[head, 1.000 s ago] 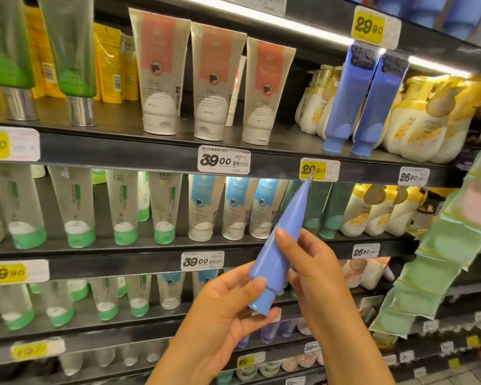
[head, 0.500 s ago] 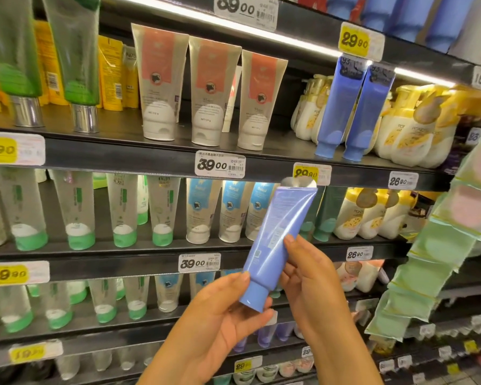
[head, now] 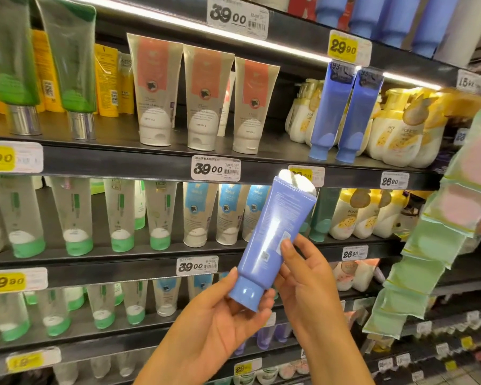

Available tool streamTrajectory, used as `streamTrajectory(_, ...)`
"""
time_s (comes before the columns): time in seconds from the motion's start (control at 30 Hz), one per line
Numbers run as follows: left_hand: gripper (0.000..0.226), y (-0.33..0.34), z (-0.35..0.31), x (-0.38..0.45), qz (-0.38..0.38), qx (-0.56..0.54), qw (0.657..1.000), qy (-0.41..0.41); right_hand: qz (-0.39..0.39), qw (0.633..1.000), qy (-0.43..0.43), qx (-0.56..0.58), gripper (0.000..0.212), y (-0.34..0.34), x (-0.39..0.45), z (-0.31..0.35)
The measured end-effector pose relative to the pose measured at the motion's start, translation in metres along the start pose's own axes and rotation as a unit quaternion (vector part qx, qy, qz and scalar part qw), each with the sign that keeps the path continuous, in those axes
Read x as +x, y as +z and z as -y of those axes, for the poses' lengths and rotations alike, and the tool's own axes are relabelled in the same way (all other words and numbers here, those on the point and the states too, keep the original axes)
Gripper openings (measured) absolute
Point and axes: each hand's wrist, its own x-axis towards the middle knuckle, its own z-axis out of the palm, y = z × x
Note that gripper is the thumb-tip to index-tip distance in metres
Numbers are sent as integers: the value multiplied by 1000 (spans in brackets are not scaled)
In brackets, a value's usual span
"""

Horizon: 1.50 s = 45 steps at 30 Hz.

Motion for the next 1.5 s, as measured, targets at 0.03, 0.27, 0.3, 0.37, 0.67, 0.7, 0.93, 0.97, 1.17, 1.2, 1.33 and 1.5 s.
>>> streamTrajectory(0.03,46,-1,0,0,5,-7,1000,-2,-2,1000,0,7,39,1,0,0)
streamTrajectory(0.27,47,-4,-1,1,13,13,1000,14,13,999,10,34,38,2,0,2)
streamTrajectory(0.3,47,-4,-1,1,12,20,1000,17,15,999,12,33,37,2,0,2)
streamTrajectory(0.37,47,-5,-1,1,6,43,999,28,17,999,15,25,33,2,0,1)
streamTrajectory(0.67,38,-9,-2,6,-50,131,983,119,58,998,19,-31,38,4,2,0)
streamTrajectory(0.7,40,-10,-4,6,-52,138,981,128,60,997,17,-37,38,4,3,0)
streamTrajectory(0.93,45,-13,-4,7,-21,143,983,112,46,999,-1,-22,35,7,3,-4)
streamTrajectory(0.97,42,-13,-5,7,-10,137,985,101,43,999,-3,-15,35,8,3,-5)
streamTrajectory(1.17,26,-10,-6,3,-12,93,995,45,17,999,1,30,39,6,4,-12)
streamTrajectory(1.2,27,-9,-6,3,-7,81,996,31,12,999,0,42,38,6,4,-14)
streamTrajectory(1.33,33,-9,-7,2,8,45,999,-14,-4,997,5,81,36,6,6,-18)
streamTrajectory(1.5,36,-15,-12,3,22,13,999,-36,-4,994,29,103,42,7,8,-19)
